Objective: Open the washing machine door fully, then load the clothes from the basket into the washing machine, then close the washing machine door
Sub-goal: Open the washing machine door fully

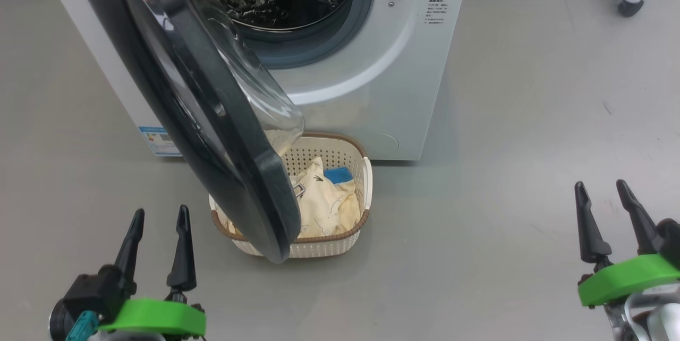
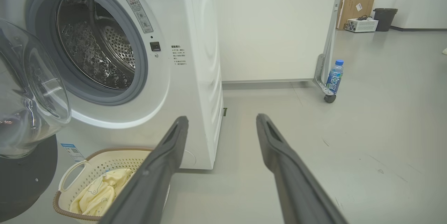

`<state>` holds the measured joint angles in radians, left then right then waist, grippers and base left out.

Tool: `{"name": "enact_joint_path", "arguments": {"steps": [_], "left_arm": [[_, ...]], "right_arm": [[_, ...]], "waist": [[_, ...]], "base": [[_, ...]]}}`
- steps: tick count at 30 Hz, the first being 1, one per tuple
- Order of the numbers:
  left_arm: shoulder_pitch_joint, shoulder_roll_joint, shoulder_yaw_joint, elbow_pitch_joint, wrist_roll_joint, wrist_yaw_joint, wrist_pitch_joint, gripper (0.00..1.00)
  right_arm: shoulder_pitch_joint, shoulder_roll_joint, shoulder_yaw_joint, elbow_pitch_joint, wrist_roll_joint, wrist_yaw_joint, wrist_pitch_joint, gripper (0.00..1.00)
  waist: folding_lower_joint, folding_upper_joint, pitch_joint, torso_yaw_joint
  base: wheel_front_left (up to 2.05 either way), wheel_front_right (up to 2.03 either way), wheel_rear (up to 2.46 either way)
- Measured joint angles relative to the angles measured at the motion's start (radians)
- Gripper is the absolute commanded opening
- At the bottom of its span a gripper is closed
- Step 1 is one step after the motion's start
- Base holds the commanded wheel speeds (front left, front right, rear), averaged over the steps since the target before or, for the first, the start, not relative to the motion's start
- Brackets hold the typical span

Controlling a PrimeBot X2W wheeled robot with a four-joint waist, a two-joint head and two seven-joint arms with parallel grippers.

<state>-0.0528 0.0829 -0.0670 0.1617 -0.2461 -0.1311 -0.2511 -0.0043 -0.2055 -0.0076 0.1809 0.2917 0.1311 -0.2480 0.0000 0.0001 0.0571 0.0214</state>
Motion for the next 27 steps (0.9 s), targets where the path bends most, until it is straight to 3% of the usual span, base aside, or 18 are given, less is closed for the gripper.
{"name": "enact_joint_path", "arguments": {"steps": [16,27], "left_arm": [[0.020,-0.016,0.019,-0.002,0.010,0.000,0.000,1.00],[0.020,-0.016,0.007,-0.001,0.039,0.000,0.000,1.00]], "right_arm": [[0.002,0.021,-0.018,0.013,-0.034,0.000,0.000,1.00],[0.002,0.022,0.035,0.032,-0.038,0.000,0.000,1.00]], "waist": [[0.0000,0.0000,-0.002,0.008],[0.0000,0.0000,0.003,0.015]], "base": [[0.00,0.00,0.00],[0.00,0.00,0.00]]}}
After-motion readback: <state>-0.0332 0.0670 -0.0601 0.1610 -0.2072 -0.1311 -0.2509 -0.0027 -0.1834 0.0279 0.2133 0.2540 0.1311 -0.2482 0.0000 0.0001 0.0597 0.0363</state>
